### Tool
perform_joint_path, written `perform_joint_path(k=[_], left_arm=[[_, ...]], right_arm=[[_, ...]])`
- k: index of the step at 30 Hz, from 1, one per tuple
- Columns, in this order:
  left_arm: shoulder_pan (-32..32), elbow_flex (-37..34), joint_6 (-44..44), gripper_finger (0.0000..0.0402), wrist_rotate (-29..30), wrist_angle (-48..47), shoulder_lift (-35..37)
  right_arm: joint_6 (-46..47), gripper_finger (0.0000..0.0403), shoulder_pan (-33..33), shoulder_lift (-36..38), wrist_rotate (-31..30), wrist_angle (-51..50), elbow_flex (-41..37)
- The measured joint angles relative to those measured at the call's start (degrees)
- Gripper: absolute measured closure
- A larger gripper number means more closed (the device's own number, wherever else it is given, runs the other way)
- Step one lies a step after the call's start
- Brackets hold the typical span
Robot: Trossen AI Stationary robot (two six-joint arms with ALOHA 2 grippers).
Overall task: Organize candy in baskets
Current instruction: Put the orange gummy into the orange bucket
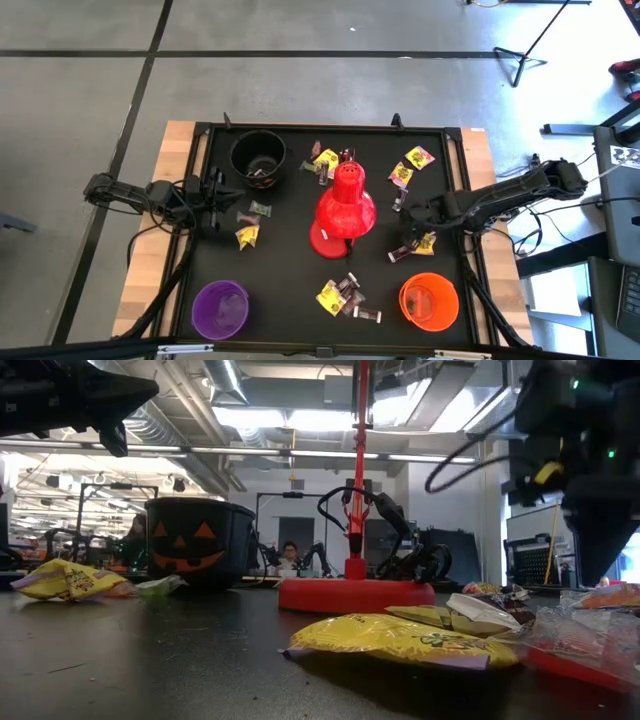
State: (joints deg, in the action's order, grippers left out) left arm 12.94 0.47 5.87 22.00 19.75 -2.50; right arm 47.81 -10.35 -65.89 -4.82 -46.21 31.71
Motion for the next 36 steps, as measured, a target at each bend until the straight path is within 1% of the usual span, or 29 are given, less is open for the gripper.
perform_joint_path(k=[5,9,12,16,18,21,23,25,29,32,36], left_arm=[[0.0,0.0,0.0,0.0401,0.0,0.0,0.0],[0.0,0.0,0.0,0.0401,0.0,0.0,0.0],[0.0,0.0,0.0,0.0401,0.0,0.0,0.0],[0.0,0.0,0.0,0.0401,0.0,0.0,0.0],[0.0,0.0,0.0,0.0401,0.0,0.0,0.0],[0.0,0.0,0.0,0.0401,0.0,0.0,0.0],[0.0,0.0,0.0,0.0401,0.0,0.0,0.0],[0.0,0.0,0.0,0.0401,0.0,0.0,0.0],[0.0,0.0,0.0,0.0401,0.0,0.0,0.0],[0.0,0.0,0.0,0.0401,0.0,0.0,0.0],[0.0,0.0,0.0,0.0401,0.0,0.0,0.0]], right_arm=[[-0.4,0.0285,1.5,0.0,1.7,3.4,-3.5],[-0.9,0.0292,1.4,0.0,2.9,3.7,-4.4],[-1.8,0.0322,1.4,0.0,2.9,4.0,-4.3],[-4.0,0.0385,1.4,0.0,3.0,4.1,-3.0],[-4.8,0.0394,1.4,0.0,3.0,4.0,-1.8],[-5.4,0.0388,1.4,0.0,3.0,1.6,1.4],[-6.4,0.0393,1.3,0.0,2.9,-1.3,4.2],[-7.1,0.0399,1.3,0.0,2.2,-4.3,7.4],[-7.8,0.0394,1.1,0.0,1.8,-8.6,14.3],[-8.6,0.0397,-1.5,0.0,1.3,-8.9,19.1],[-9.5,0.0400,-7.5,0.0,1.5,-7.6,24.3]])
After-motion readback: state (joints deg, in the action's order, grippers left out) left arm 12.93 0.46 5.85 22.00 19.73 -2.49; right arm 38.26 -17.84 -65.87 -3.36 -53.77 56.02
